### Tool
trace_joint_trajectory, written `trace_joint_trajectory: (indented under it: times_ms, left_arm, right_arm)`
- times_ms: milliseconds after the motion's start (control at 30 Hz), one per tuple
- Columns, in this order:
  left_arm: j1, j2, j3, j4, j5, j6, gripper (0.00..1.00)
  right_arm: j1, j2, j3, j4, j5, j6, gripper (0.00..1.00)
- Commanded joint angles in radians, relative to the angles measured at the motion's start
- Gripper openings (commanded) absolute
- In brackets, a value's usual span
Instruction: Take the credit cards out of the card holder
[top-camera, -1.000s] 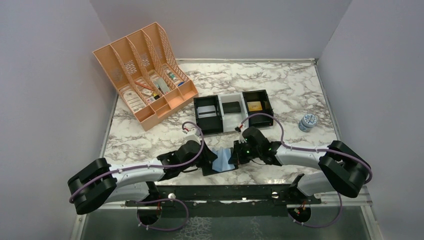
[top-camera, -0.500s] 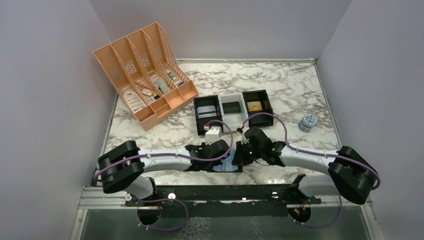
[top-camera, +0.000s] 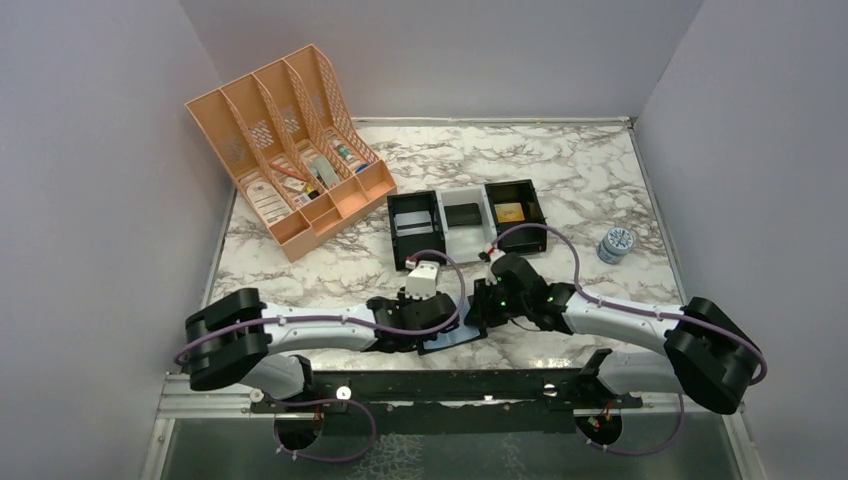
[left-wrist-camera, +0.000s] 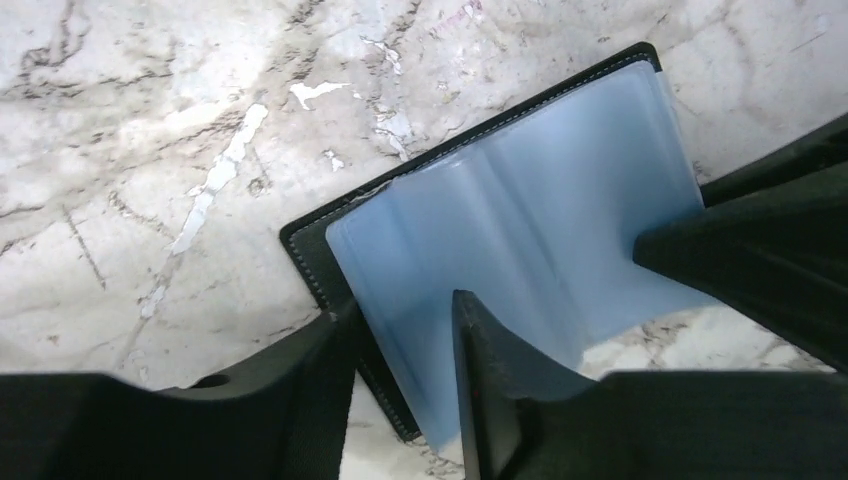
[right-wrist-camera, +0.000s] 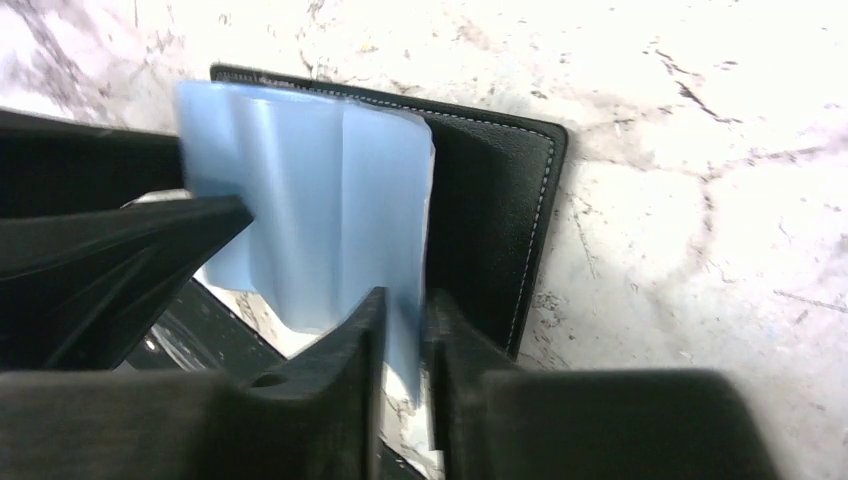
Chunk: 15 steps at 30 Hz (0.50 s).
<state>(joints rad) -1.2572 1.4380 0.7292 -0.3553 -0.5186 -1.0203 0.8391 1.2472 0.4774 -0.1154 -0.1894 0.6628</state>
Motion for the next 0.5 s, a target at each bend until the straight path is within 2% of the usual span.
trace_joint_trajectory:
  times_ms: [0,67,100,167,467]
  left_arm:
    - [-0.006,-0.160,-0.080,0.056,0.014,0.015,0.49]
    - [-0.004,-0.224,-0.105,0.061,0.003,0.016,0.64]
    - [-0.001,-0.256,-0.113,0.060,0.002,0.021,0.72]
    - [0.012,-0.309,-0.124,0.053,0.010,0.040,0.80]
    - [0.135,-0.429,-0.110,0.031,0.091,0.191,0.93]
  right_arm:
    - [0.007,-0.066,0.030,-0.048,0.105,-0.001,0.28]
    - [0.008,-0.101,0.050,-0.094,0.167,-0.013,0.41]
    - [0.008,-0.117,0.059,-0.113,0.202,-0.022,0.43]
    - [0.008,-0.150,0.079,-0.153,0.275,-0.034,0.47]
    - [0.007,-0.330,0.129,-0.162,0.564,-0.146,0.49]
